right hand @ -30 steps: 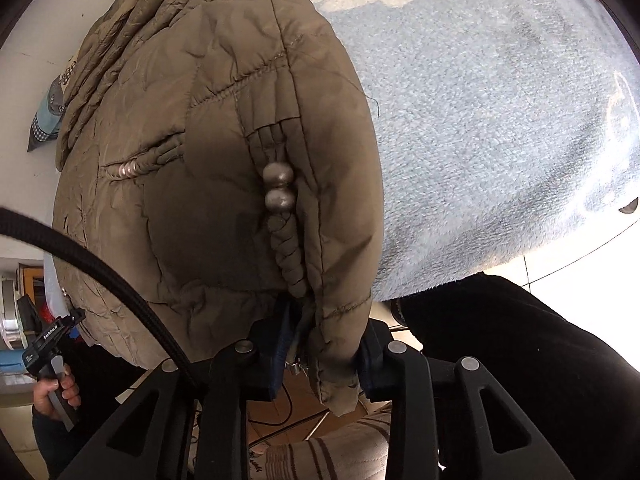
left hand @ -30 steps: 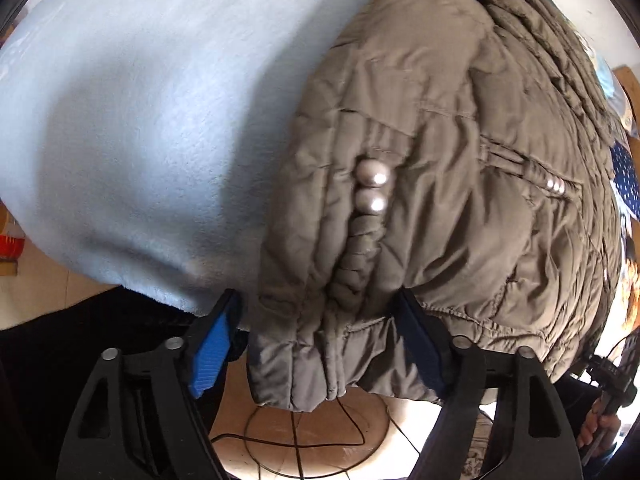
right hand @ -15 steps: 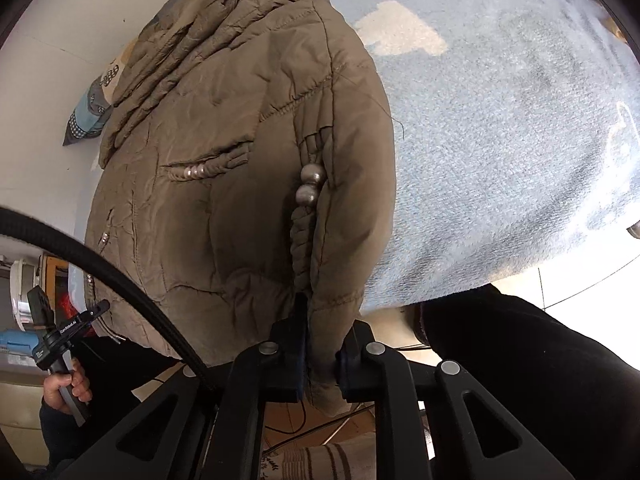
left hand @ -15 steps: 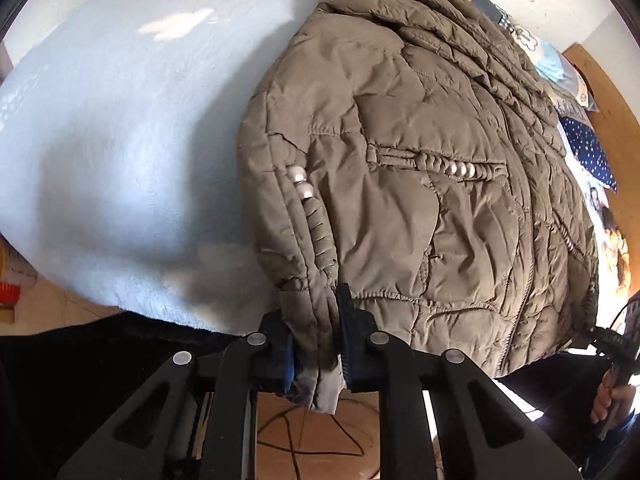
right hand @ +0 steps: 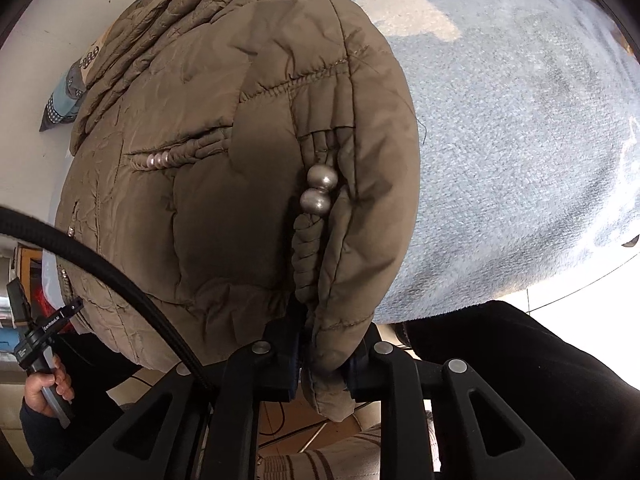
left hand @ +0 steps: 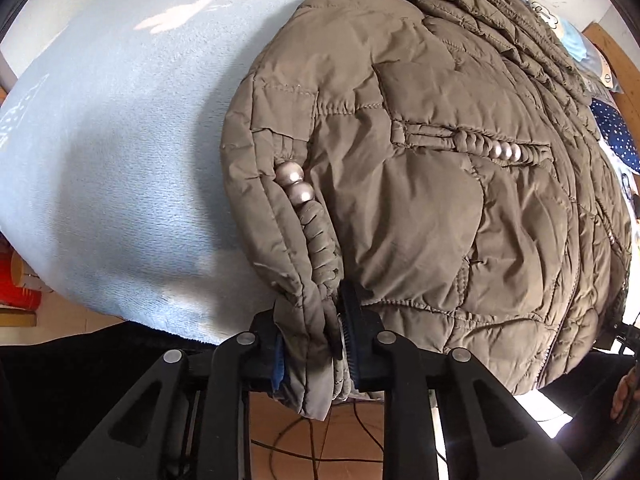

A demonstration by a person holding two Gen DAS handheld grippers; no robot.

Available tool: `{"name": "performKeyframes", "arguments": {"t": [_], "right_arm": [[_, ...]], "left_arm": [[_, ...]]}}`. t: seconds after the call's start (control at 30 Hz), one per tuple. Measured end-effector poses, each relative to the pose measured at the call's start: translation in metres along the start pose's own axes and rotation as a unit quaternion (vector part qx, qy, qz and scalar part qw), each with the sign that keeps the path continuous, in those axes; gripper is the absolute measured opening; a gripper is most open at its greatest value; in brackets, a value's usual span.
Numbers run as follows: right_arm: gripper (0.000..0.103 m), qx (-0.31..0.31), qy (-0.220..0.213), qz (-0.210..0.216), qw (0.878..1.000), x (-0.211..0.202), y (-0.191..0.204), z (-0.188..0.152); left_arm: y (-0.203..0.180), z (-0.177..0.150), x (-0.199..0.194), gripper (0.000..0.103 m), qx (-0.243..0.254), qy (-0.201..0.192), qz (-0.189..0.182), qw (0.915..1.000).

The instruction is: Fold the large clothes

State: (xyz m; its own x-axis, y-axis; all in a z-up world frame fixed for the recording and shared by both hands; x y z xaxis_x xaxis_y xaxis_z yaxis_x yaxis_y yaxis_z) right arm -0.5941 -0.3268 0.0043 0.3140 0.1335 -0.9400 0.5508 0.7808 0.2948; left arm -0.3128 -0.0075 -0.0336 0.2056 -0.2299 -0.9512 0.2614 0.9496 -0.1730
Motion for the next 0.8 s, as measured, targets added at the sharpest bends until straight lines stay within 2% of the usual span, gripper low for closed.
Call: {"name": "performKeyframes", "arguments": {"t": [0.1, 0.23, 0.33, 0.53, 0.57, 0.6, 0.67, 0.73, 0.8], "right_arm": [[0.021, 0.005, 0.005, -0.001, 1.000, 0.003, 0.001, 0.000], [0.022, 0.007, 0.007, -0.003, 1.000, 0.006, 0.003, 0.003], [0.022, 0.002, 0.006, -0.008, 1.000, 0.006, 0.005, 0.004], [0.023, 0.005, 0.008, -0.004, 1.000, 0.008, 0.003, 0.002], [0.023, 0.002, 0.009, -0.006, 1.000, 0.008, 0.003, 0.002], [0.023, 0.001, 0.009, -0.007, 1.000, 0.008, 0.004, 0.002], [0.023, 0.002, 0.012, -0.006, 1.000, 0.008, 0.003, 0.004], [0.023, 0.004, 0.013, -0.005, 1.000, 0.008, 0.003, 0.005], [0.021, -0.001, 0.011, -0.007, 1.000, 0.007, 0.004, 0.005]], "left_arm": [[-0.003, 0.006, 0.007, 0.026, -0.008, 0.000, 0.003, 1.0000], [0.004, 0.006, 0.020, 0.037, -0.029, 0.012, -0.003, 0.9995], [0.009, 0.009, 0.023, 0.039, -0.040, 0.022, -0.012, 0.9989], [0.016, 0.016, 0.028, 0.045, -0.042, 0.025, -0.002, 0.9988], [0.016, 0.016, 0.028, 0.043, -0.040, 0.025, -0.003, 0.9989], [0.014, 0.017, 0.028, 0.033, -0.036, 0.026, -0.014, 0.9989], [0.008, 0.015, 0.023, 0.029, -0.027, 0.020, -0.010, 0.9994], [0.005, 0.015, 0.019, 0.016, -0.020, 0.013, -0.013, 0.9996], [0.003, 0.014, 0.013, 0.013, -0.016, 0.005, -0.018, 0.9997]]}}
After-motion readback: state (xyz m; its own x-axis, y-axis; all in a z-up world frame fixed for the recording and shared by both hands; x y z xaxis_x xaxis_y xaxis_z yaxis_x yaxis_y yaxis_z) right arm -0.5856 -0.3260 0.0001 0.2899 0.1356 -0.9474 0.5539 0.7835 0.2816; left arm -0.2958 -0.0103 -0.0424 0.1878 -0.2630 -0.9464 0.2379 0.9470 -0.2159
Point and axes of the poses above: each gripper's, at about its wrist camera, not at the fingertips, and x roughly the way its jaws point, y to its left, z to its top, the point moved 4 cm from there along x, roughly the way its jaws point, and after that the axes turned 14 degrees about -x, right-handed, at the moved point
